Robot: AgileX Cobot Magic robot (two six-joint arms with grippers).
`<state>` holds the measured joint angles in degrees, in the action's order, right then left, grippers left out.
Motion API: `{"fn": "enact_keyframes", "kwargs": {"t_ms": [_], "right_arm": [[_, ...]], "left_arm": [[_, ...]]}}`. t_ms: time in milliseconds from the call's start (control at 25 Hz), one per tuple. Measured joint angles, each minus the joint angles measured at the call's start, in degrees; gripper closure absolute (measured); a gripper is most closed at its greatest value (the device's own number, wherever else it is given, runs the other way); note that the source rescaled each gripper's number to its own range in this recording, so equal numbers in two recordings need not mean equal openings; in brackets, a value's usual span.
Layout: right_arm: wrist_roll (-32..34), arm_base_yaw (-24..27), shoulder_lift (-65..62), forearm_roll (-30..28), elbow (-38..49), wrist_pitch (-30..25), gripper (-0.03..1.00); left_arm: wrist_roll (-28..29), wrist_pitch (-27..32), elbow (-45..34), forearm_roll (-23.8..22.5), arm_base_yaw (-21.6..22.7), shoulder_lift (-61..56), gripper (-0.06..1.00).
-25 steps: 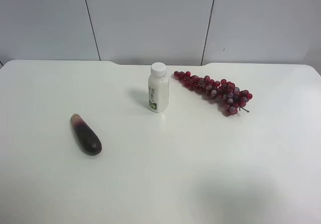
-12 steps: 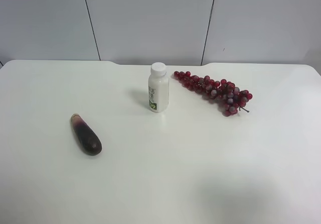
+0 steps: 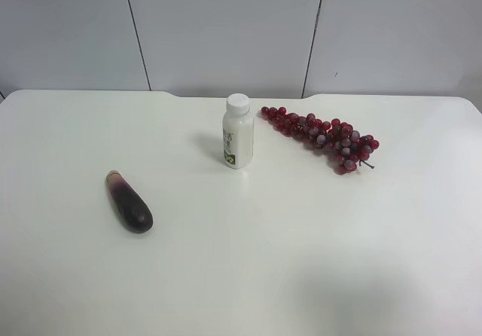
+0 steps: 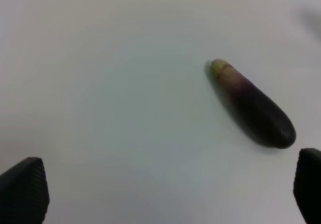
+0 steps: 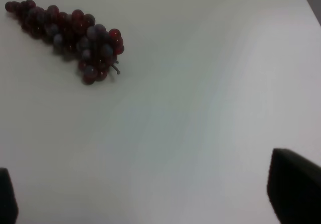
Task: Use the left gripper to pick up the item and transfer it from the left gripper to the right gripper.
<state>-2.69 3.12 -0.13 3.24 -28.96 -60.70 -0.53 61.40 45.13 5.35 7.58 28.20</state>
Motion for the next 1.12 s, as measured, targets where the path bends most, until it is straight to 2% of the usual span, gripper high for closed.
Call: {"fn": "enact_keyframes", "kwargs": {"t_ms": [200, 440, 560, 720, 880, 1120], "right_arm": [[0.0, 0.0, 0.0, 0.0, 0.0, 0.0, -0.03], [0.0, 0.0, 0.0, 0.0, 0.0, 0.0, -0.03], [0.0, 0.0, 0.0, 0.0, 0.0, 0.0, -0.03], [0.0, 0.0, 0.0, 0.0, 0.0, 0.0, -0.03], [0.0, 0.0, 0.0, 0.0, 0.0, 0.0, -0.03], [0.0, 0.0, 0.0, 0.0, 0.0, 0.0, -0.03]], "left_arm": [[6.3, 1.7, 6.9, 1.3, 0.0, 17.4, -0.06], [7.9, 1.2, 8.5, 5.2, -1.1, 34.5, -0.06], [11.5, -1.6, 8.5, 3.8, -6.1, 41.1, -0.06], [21.0, -6.2, 8.6, 0.8, -15.0, 48.5, -0.06], [30.2, -13.0, 8.6, 0.1, -22.6, 55.4, -0.06], [39.4, -20.5, 8.6, 0.8, -29.0, 64.1, -0.06]]}}
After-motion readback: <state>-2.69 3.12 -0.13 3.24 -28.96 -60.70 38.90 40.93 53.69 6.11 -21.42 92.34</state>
